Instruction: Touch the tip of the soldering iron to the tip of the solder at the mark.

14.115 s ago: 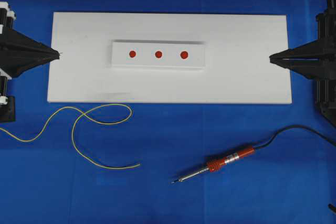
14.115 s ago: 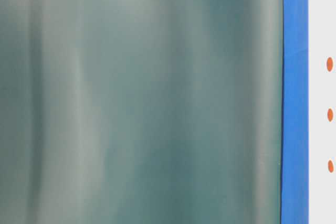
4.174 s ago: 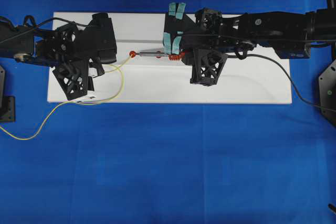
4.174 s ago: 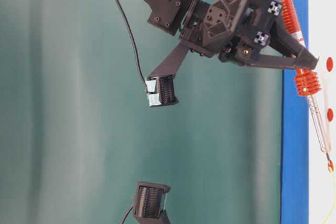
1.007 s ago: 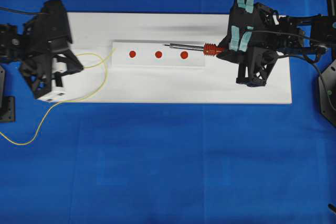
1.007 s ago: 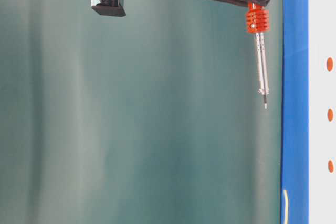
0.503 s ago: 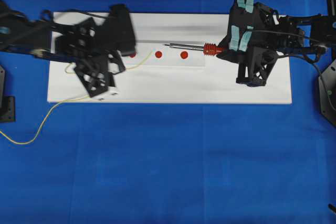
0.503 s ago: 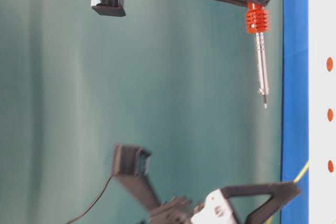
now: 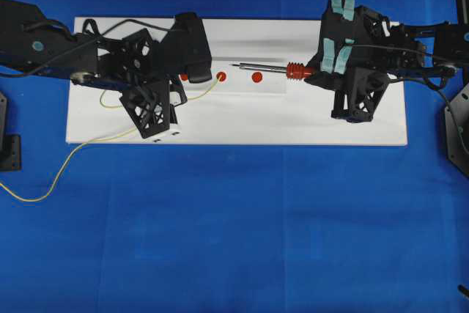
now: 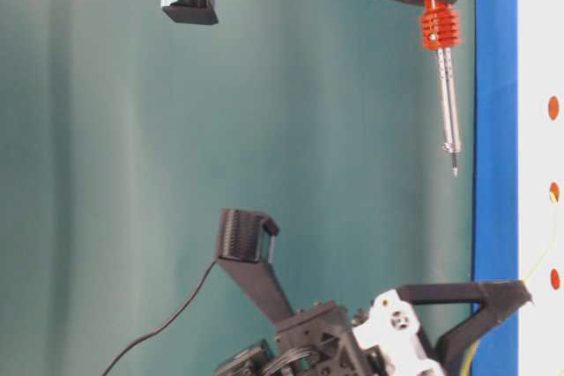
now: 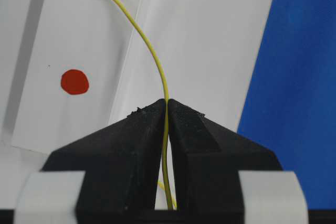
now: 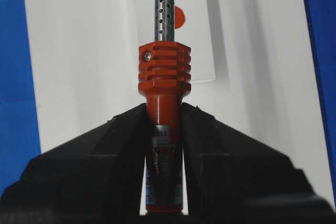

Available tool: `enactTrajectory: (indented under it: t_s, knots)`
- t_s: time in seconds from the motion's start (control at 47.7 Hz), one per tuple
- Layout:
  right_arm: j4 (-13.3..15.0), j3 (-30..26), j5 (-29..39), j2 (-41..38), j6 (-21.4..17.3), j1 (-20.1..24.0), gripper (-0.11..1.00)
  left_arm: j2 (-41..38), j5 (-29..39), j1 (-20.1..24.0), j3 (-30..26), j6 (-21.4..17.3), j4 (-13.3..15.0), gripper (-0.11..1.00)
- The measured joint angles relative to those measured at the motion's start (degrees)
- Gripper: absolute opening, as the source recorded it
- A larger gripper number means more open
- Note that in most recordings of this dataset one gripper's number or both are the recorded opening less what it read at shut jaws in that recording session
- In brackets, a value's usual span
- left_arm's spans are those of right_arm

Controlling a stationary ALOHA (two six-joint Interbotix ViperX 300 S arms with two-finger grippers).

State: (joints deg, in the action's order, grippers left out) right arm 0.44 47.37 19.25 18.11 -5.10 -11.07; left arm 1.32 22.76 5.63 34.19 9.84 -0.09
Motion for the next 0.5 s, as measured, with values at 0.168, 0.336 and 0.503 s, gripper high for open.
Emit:
enactTrajectory:
  t_s: [0.168, 0.336, 0.503]
  knots:
    - [0.00, 0.18, -0.09, 0.00, -0.09, 0.00, 0.06, -0.70, -0.09, 0.09, 0.00, 0.44, 0.00, 0.02]
    - [0.00, 0.18, -0.09, -0.53, -0.09, 0.00, 0.06, -0.70, 0.09, 0.09, 0.00, 0.70, 0.00, 0.02]
    - [-0.09, -0.18, -0.09, -2.55, -0.09, 0.00, 0.06, -0.79, 0.18, -0.26, 0.00, 0.62, 0.09, 0.02]
